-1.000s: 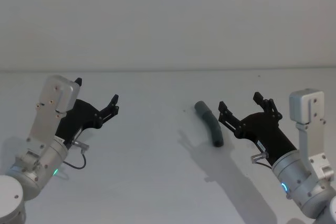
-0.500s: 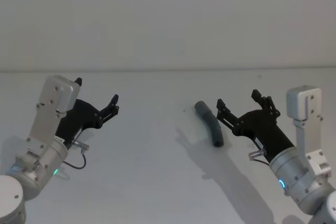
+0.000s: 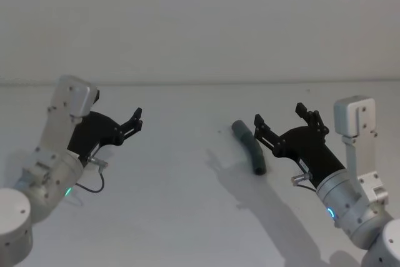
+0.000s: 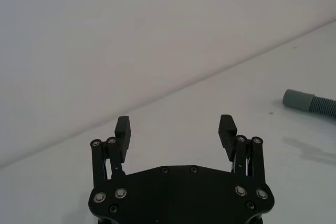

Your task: Use both hands to pick up one end of the pipe from the table, align the ends, and insert them.

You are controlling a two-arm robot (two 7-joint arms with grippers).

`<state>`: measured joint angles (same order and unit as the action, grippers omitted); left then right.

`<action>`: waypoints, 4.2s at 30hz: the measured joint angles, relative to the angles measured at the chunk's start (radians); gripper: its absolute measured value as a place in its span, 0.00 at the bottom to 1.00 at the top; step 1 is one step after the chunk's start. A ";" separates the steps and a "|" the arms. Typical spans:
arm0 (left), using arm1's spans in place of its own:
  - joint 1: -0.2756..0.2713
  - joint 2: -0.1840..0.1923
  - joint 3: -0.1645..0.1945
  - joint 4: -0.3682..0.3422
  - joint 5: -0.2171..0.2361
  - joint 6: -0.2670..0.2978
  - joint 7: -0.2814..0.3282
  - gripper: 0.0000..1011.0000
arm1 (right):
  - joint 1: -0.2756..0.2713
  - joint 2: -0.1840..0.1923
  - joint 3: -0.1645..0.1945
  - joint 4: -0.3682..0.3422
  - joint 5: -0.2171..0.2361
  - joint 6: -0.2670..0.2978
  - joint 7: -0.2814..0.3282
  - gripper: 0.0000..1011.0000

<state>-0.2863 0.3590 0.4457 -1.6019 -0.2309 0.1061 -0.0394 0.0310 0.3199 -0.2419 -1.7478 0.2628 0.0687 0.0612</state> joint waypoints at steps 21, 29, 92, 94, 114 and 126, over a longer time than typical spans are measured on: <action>-0.070 -0.013 -0.055 -0.018 -0.102 0.377 -0.046 0.99 | 0.011 -0.004 -0.004 0.005 -0.005 0.008 -0.001 0.99; -0.043 0.006 -0.120 -0.099 -0.137 0.563 -0.015 0.99 | 0.012 -0.004 -0.005 0.005 -0.006 0.009 -0.001 0.99; -0.032 -0.083 -0.180 0.039 -0.070 0.548 0.040 0.99 | 0.013 -0.005 -0.005 0.005 -0.006 0.010 -0.001 0.99; -0.045 -0.087 -0.178 0.054 -0.067 0.558 0.038 0.99 | 0.013 -0.005 -0.005 0.005 -0.006 0.010 -0.001 0.99; -0.105 -0.125 -0.185 0.138 -0.064 0.601 0.028 0.99 | 0.013 -0.005 -0.005 0.005 -0.006 0.010 -0.001 0.99; -0.128 -0.143 -0.184 0.188 -0.057 0.603 0.022 0.99 | 0.013 -0.005 -0.005 0.005 -0.006 0.010 -0.001 0.99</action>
<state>-0.4143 0.2161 0.2613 -1.4138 -0.2881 0.7092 -0.0174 0.0444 0.3151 -0.2468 -1.7427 0.2566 0.0789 0.0599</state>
